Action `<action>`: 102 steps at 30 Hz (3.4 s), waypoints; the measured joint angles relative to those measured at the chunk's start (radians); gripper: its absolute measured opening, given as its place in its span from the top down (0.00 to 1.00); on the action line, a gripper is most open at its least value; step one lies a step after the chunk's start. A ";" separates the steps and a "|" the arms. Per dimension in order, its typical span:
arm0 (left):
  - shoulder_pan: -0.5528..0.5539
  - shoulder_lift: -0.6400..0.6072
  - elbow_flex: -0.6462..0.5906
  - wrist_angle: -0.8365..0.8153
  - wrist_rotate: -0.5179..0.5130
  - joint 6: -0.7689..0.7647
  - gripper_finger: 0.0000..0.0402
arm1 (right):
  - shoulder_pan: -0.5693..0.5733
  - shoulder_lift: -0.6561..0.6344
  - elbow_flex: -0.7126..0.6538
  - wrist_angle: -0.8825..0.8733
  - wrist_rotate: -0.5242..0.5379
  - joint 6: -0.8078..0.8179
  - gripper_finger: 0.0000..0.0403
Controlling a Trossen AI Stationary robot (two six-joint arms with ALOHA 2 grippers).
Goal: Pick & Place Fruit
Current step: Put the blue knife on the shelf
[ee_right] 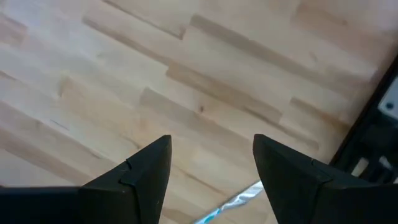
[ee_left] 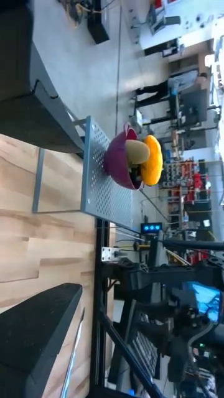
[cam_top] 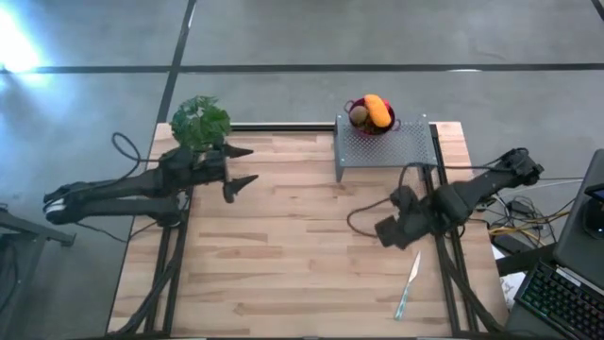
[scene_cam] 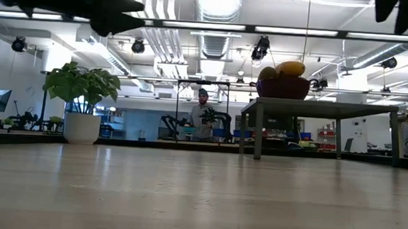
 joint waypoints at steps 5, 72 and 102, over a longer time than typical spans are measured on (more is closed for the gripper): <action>-0.011 -0.095 -0.069 -0.005 -0.011 0.023 0.09 | 0.087 0.056 0.000 0.002 -0.030 0.133 0.41; -0.269 -0.336 -0.439 -0.109 -0.348 -0.081 0.09 | 0.488 0.519 -0.285 0.745 -0.266 0.806 0.41; -0.270 -0.335 -0.437 -0.112 -0.348 -0.081 0.09 | 0.487 0.495 -0.163 0.658 -0.192 0.611 0.93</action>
